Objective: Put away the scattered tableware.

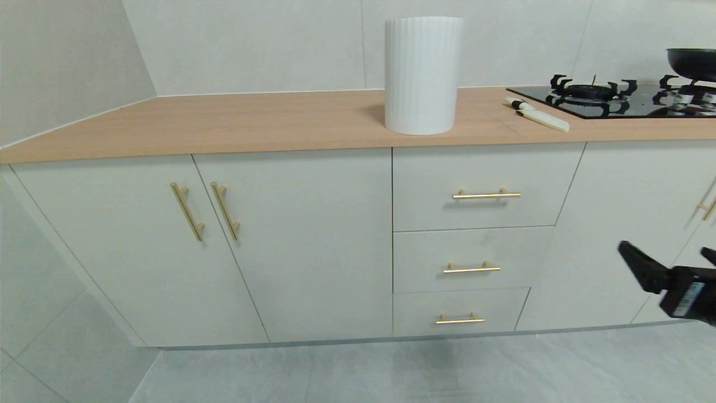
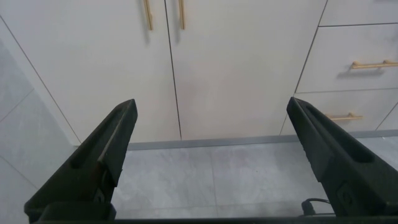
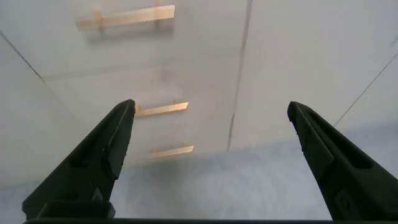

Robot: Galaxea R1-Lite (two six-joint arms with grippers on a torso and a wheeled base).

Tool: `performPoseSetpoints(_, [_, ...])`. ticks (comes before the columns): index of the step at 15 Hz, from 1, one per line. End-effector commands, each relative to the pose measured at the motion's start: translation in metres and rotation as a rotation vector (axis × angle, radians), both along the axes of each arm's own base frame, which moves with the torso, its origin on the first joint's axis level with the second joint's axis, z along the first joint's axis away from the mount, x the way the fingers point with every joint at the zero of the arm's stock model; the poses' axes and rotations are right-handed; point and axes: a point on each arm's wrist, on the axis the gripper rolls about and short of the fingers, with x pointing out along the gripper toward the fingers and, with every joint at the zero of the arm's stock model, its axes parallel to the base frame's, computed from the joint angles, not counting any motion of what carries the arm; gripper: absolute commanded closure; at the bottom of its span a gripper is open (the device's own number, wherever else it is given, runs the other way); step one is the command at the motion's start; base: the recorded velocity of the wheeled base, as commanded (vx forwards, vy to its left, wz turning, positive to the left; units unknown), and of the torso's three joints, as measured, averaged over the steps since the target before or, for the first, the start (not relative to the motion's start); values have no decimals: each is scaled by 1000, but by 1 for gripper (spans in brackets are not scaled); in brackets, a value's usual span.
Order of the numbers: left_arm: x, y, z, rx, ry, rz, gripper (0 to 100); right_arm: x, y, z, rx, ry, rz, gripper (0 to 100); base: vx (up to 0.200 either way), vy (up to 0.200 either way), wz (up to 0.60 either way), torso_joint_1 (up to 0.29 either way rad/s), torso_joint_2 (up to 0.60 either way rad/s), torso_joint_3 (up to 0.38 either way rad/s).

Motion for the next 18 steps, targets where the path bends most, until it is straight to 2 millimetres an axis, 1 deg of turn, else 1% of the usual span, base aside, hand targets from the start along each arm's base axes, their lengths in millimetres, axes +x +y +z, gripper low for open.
performPoseSetpoints(1, [0,0,0,-1,0,0,0,-70,-44,-9,-62,-164,-177,0,0,0,0,0,0,0])
performPoseSetpoints(3, [0,0,0,0,0,0,0,-95,-54,-16,-90,-227,-229,0,0,0,0,0,0,0])
performPoseSetpoints(4, [0,0,0,-1,0,0,0,-110,-56,-19,-112,-244,-270,0,0,0,0,0,0,0])
performPoseSetpoints(5, [0,0,0,0,0,0,0,-125,-58,-20,-130,-268,-292,0,0,0,0,0,0,0])
performPoseSetpoints(6, [0,0,0,0,0,1,0,-131,-58,-21,-137,-272,-298,0,0,0,0,0,0,0])
performPoseSetpoints(7, [0,0,0,-1,0,1,0,-145,-59,-25,-142,-286,-305,0,0,0,0,0,0,0])
performPoseSetpoints(8, [0,0,0,0,0,0,0,-163,-60,-30,-148,-297,-320,0,0,0,0,0,0,0])
performPoseSetpoints(10, [0,0,0,0,0,0,0,-181,-58,-37,-156,-292,-367,0,0,0,0,0,0,0])
performPoseSetpoints(13, [0,0,0,0,0,1,0,-183,-58,-39,-159,-294,-362,0,0,0,0,0,0,0])
performPoseSetpoints(14, [0,0,0,0,0,0,0,-176,-56,-50,-180,-269,-232,0,0,0,0,0,0,0])
performPoseSetpoints(15, [0,0,0,0,0,1,0,-172,-54,-56,-186,-253,-180,0,0,0,0,0,0,0])
performPoseSetpoints(16, [0,0,0,-1,0,0,0,-164,-52,-73,-185,-207,-54,0,0,0,0,0,0,0])
performPoseSetpoints(17, [0,0,0,-1,0,0,0,-160,-50,-84,-188,-174,21,0,0,0,0,0,0,0])
performPoseSetpoints(18, [0,0,0,-1,0,0,0,-158,-50,-89,-185,-159,57,0,0,0,0,0,0,0])
